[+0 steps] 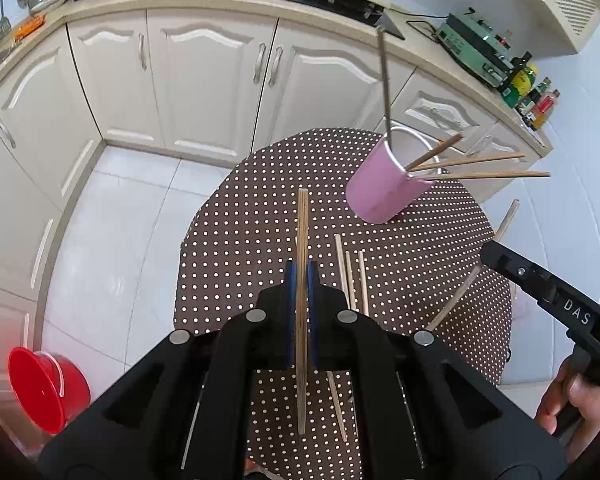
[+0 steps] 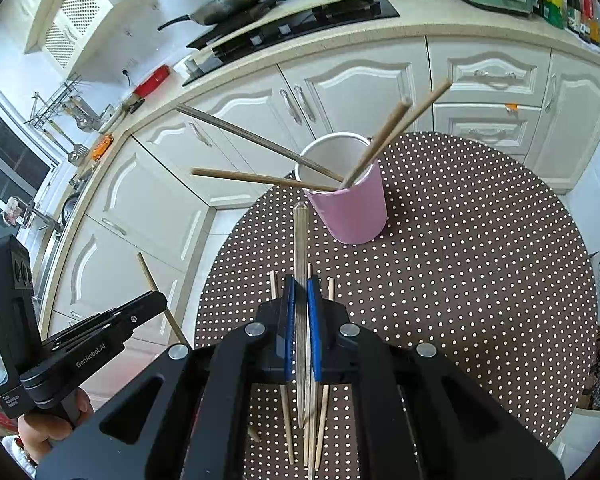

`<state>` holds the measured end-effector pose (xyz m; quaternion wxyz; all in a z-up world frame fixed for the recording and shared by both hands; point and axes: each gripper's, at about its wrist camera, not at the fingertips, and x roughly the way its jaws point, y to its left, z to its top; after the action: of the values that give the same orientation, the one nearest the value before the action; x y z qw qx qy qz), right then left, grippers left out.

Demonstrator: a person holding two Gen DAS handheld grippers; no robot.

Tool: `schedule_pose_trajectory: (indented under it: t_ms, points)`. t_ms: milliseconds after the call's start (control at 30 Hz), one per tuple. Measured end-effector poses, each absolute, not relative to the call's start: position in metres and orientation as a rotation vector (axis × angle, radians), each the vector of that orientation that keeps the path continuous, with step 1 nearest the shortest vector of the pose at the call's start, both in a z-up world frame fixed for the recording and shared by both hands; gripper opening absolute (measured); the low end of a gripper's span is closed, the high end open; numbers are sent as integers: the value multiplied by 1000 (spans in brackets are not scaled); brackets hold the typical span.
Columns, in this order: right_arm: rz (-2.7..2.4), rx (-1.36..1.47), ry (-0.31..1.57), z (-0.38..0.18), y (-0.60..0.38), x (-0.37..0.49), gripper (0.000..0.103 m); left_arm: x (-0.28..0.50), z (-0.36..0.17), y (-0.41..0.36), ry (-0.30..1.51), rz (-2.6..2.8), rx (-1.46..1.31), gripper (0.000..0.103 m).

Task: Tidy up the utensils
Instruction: 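Lift the left tool's stick over the pink cup while the right tool carries its stick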

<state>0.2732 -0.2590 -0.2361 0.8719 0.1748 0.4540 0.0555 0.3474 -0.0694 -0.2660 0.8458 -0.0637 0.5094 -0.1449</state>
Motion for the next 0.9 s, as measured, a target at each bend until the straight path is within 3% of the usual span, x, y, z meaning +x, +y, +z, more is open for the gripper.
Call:
schedule_pose_trajectory:
  t_ms: [900]
  points:
    - [115, 217, 803, -210, -210, 216, 5, 284, -221, -53, 934, -378, -85, 6]
